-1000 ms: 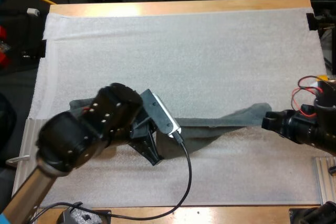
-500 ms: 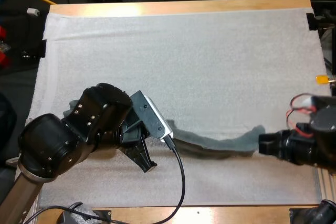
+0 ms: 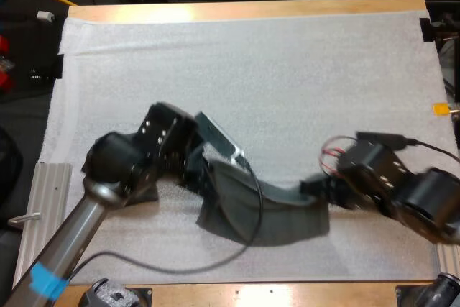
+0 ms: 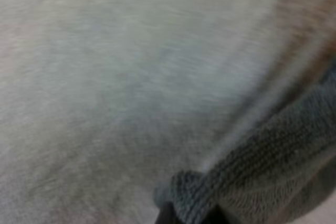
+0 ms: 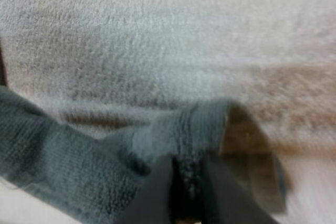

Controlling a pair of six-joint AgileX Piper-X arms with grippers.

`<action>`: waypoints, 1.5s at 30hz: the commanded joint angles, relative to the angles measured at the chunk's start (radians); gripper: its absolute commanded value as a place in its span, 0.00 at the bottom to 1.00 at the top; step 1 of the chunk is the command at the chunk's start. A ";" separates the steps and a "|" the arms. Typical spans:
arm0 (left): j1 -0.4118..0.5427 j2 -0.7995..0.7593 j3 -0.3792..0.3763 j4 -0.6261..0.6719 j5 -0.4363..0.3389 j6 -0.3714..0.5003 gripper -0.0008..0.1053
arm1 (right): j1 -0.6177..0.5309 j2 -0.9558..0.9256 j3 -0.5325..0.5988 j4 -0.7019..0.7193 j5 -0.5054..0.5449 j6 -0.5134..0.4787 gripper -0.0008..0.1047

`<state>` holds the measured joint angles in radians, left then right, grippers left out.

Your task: Pick towel from pile, fold and stack

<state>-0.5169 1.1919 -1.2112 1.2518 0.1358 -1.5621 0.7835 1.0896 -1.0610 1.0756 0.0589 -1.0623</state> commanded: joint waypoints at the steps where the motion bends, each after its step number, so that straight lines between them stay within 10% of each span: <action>1: 0.022 0.014 -0.002 -0.055 0.003 0.003 0.01 | -0.025 0.027 -0.002 -0.062 0.019 -0.002 0.01; 24: 0.240 0.408 -0.002 -0.485 0.076 0.016 0.01 | -0.315 0.434 -0.002 -0.579 0.009 0.007 0.01; 35: 0.253 0.480 -0.004 -0.585 0.078 0.019 0.07 | -0.339 0.447 0.001 -0.727 0.019 -0.229 0.02; 45: 0.253 0.480 -0.041 -0.642 0.083 0.019 0.68 | -0.342 0.444 0.001 -0.918 0.188 -0.263 0.76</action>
<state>-0.2619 1.6796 -1.2443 0.6186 0.2166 -1.5389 0.4517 1.5358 -1.0573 0.1776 0.2305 -1.3141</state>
